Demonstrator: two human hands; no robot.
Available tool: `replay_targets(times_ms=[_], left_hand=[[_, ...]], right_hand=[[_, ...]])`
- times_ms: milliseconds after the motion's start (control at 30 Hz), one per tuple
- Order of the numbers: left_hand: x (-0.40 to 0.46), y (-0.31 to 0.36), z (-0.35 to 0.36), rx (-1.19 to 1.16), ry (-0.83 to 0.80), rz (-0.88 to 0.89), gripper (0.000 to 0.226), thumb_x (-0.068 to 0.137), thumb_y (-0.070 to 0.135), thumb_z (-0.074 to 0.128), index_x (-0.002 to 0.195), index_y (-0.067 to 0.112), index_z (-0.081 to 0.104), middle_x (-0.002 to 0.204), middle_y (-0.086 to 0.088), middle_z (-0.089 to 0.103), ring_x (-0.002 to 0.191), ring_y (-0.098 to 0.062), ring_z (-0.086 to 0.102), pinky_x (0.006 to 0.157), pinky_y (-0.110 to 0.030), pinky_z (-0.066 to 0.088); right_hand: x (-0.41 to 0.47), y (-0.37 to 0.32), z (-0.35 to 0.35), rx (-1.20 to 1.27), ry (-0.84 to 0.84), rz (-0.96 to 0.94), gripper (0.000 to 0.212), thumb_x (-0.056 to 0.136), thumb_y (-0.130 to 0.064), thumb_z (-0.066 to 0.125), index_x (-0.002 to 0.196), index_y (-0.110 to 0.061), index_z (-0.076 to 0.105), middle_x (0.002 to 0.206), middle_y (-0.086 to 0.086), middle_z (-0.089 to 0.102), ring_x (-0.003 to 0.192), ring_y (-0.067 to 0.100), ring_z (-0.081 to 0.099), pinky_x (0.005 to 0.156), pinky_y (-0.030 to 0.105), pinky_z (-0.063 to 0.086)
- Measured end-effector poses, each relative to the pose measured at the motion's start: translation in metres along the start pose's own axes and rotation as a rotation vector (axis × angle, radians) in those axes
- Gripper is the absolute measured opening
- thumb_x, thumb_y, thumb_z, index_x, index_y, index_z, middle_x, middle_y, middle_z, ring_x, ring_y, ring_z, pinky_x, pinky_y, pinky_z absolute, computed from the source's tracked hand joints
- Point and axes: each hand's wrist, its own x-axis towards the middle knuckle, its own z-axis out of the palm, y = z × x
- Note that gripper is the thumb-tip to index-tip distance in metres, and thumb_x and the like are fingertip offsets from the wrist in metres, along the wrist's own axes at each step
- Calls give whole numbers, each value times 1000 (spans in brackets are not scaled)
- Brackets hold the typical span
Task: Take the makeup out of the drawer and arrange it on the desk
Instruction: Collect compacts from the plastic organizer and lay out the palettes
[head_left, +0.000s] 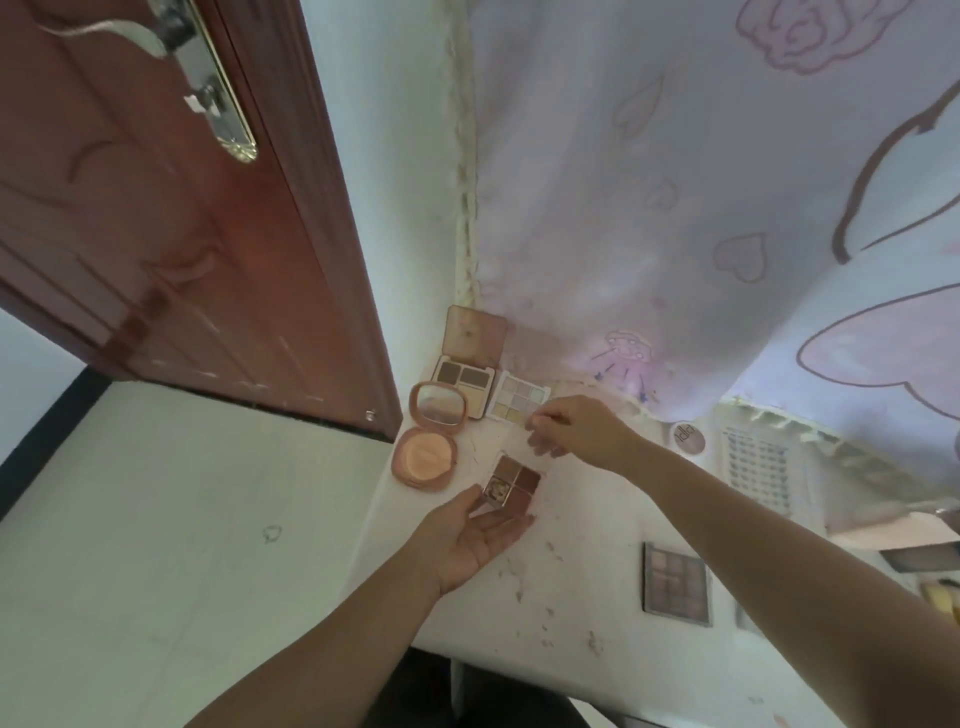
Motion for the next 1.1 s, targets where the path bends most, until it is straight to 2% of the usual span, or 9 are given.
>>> replay_targets(times_ms=[200,267,400,567,667,767,867,1000,1100], left_hand=[[0,19,-1,-60,154,97,23,97,16,50,96,-7,52,89,-27,59,93,-44,57,103,-52,39],[-1,23,1,-68,175,91,21,98,14,49,94,-6,51,92,-26,55,100,-45,54,105,-52,38],[-4,27,7,-70,194,81,17,98,12,47,93,-5,48,94,-23,52,119,-47,47,104,-53,38],[-6,17,12,-39,231,108,17,99,9,42,88,-3,45,94,-20,47,120,-47,45,104,-55,36],[-1,-4,16,41,224,58,18,100,7,39,91,-6,48,93,-26,51,111,-44,50,102,-51,40],[7,-33,26,177,182,5,14,98,8,41,98,-4,49,106,-29,53,96,-37,54,97,-44,44],[14,-65,39,377,153,-18,25,98,9,43,117,-5,51,119,-24,54,109,-32,52,97,-38,42],[23,-99,53,567,91,-33,35,100,12,38,133,0,44,132,-17,52,124,-27,48,98,-36,39],[27,-114,57,674,65,-29,32,100,13,38,129,3,47,120,-12,57,114,-23,53,98,-36,40]], right_hand=[[39,-15,19,-87,5,-12,22,96,-13,50,101,-1,68,93,13,72,72,16,65,61,12,48],[45,-18,23,-126,-2,-25,23,96,-15,51,99,-1,69,91,13,72,78,22,68,66,16,50],[49,-19,24,-223,1,-45,23,94,-13,50,92,1,68,88,14,72,85,27,66,83,38,51],[25,-1,4,-312,99,-5,28,94,-17,49,117,-7,63,113,7,65,105,23,58,84,22,40],[-13,25,-14,-161,118,86,29,95,-18,51,123,-14,59,117,5,64,107,20,59,96,27,43],[-63,64,-29,-236,149,98,22,94,-20,52,114,-17,62,109,0,67,102,17,62,90,24,45],[-108,101,-21,-424,46,140,22,92,-29,54,112,-21,60,112,-4,59,108,15,57,87,20,38],[-140,138,6,-828,-49,40,55,85,-44,55,132,-20,41,139,4,40,129,27,39,105,35,31],[-150,147,13,-882,34,-58,63,84,-44,59,137,-17,36,141,8,37,128,28,39,106,34,29]])
